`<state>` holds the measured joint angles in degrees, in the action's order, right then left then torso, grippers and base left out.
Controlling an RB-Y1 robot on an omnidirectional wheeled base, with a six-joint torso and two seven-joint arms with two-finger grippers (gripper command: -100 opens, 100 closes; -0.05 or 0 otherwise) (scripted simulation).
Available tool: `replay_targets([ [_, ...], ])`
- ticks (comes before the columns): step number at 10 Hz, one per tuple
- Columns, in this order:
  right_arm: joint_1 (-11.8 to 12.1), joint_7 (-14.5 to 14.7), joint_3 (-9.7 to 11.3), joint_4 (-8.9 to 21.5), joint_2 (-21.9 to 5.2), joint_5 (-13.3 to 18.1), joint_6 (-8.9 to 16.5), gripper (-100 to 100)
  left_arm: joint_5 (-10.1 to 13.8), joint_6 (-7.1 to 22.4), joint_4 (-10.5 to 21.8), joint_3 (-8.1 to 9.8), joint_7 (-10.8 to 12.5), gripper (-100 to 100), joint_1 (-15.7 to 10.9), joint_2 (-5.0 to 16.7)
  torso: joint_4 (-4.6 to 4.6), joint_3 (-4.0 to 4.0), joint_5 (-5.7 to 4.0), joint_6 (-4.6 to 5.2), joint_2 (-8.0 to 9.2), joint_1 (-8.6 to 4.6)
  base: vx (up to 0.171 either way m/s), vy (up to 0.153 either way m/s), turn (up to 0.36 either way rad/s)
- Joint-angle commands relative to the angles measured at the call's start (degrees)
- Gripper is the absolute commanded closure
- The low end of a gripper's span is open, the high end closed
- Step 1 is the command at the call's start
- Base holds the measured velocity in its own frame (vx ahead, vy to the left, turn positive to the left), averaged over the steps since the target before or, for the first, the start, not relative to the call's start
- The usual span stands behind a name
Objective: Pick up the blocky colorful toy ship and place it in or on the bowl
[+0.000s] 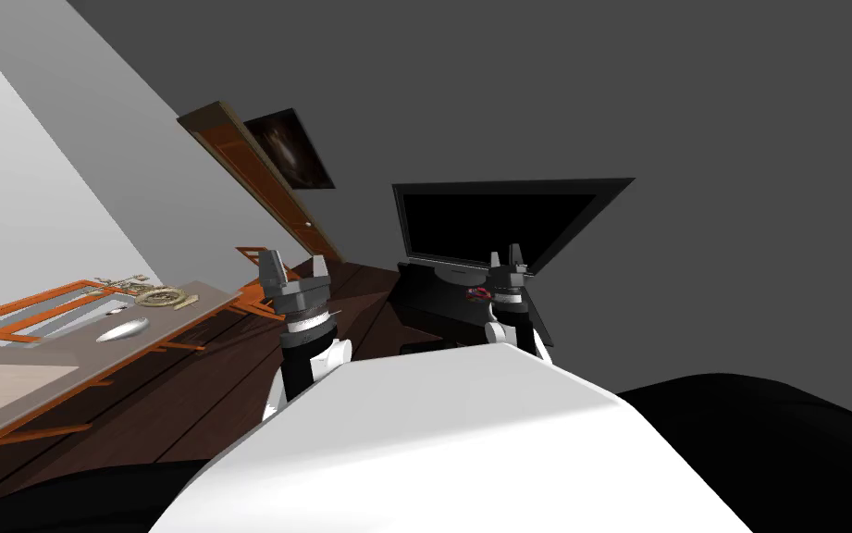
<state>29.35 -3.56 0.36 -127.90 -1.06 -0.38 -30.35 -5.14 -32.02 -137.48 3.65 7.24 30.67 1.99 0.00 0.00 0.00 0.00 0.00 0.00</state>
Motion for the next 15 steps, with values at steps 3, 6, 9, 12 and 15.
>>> replay_targets([
  [3, 0.54, 0.47, 2.52, 1.05, -4.94, -0.31, -0.84, -100, 0.00, 0.00, 0.00, -0.01, 0.00, 0, -0.01, -0.01, 0.04, 0.12, 0.07, -0.01, 0.21, 0.31, -0.062, 0.093, 0.069],
  [6, 0.99, 1.31, 5.81, 3.64, -8.54, -0.11, -2.05, -100, 0.00, 0.00, 0.00, -0.01, 0.00, 0, -0.01, -0.01, 0.07, 0.20, 0.13, -0.02, 0.35, 0.56, -0.092, 0.149, 0.111],
  [9, 1.16, 2.65, 9.87, 8.56, -12.52, 0.76, -3.44, -100, 0.00, 0.00, 0.00, -0.02, 0.00, 0, -0.02, -0.02, 0.12, 0.31, 0.16, -0.02, 0.54, 0.71, -0.128, 0.184, 0.134],
  [12, 1.11, 3.81, 12.87, 13.60, -15.73, 1.78, -4.37, -100, 0.00, 0.00, 0.00, -0.01, 0.00, 0, -0.01, -0.01, 0.11, 0.27, 0.13, 0.01, 0.44, 0.48, -0.094, 0.136, 0.148],
  [15, 1.05, 4.46, 14.43, 16.84, -17.54, 2.43, -4.84, -100, 0.00, 0.00, 0.00, -0.01, 0.00, 0, -0.01, 0.00, 0.07, 0.19, 0.06, -0.01, 0.33, 0.24, -0.058, 0.068, 0.104],
])
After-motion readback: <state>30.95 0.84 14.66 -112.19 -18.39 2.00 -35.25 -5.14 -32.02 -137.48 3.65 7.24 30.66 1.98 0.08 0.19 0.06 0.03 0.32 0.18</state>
